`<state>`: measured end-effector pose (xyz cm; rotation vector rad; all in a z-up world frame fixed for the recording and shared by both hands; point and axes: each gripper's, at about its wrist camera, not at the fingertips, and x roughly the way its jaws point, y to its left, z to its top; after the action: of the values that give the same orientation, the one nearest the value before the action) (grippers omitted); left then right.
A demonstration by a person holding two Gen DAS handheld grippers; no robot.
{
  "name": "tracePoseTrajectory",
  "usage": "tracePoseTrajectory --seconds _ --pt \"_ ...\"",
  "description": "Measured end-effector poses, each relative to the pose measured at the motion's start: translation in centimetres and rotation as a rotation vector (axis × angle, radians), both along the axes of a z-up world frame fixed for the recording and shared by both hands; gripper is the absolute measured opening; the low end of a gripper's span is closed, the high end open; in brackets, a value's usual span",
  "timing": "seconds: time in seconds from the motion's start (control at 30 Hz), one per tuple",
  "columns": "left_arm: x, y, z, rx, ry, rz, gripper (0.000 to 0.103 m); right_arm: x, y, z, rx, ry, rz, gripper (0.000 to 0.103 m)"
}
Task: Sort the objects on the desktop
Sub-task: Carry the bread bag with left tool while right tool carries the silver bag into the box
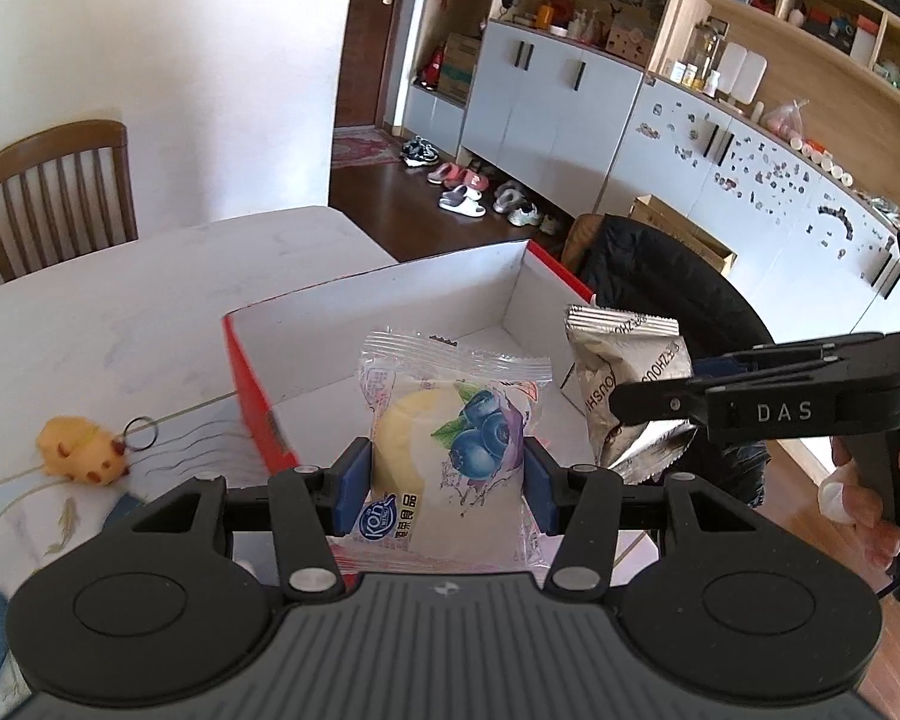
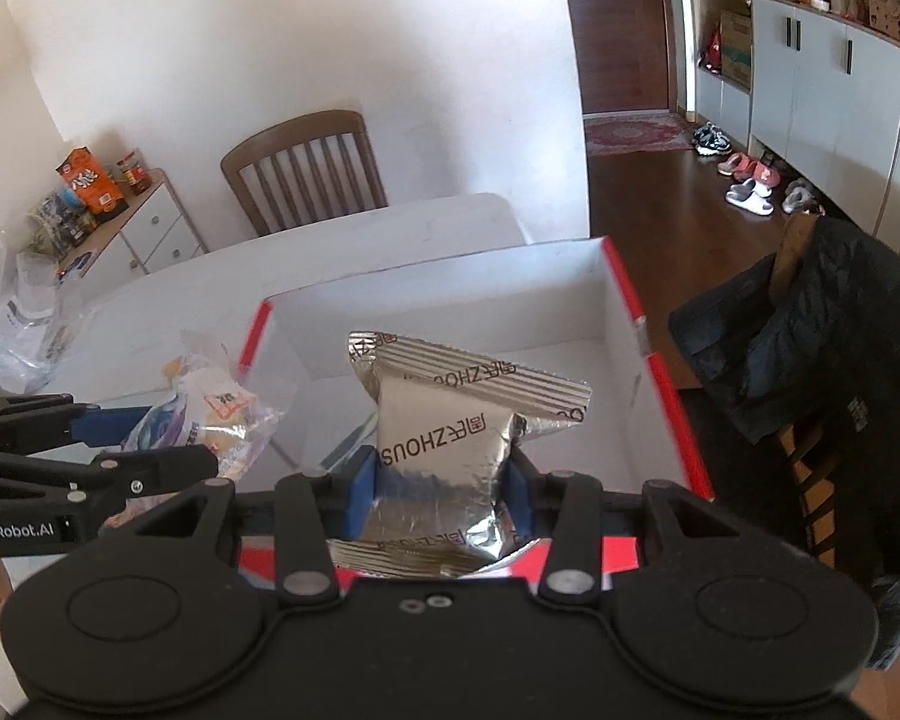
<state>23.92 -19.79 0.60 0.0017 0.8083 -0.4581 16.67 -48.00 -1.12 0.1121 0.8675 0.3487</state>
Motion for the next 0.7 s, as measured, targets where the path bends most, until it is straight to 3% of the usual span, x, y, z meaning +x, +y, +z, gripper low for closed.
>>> tracePoseTrajectory --seconds 0.27,0.7 --pt "3.3 -2.4 -0.5 0.045 -0.027 -0.017 0.051 2.8 -1.2 -0.8 -0.043 -0.007 0.011 0.043" --pt "8.9 -4.8 -3.0 0.140 -0.004 -0.066 0.052 6.3 0.5 -3.7 -0.151 0.025 0.082 0.043"
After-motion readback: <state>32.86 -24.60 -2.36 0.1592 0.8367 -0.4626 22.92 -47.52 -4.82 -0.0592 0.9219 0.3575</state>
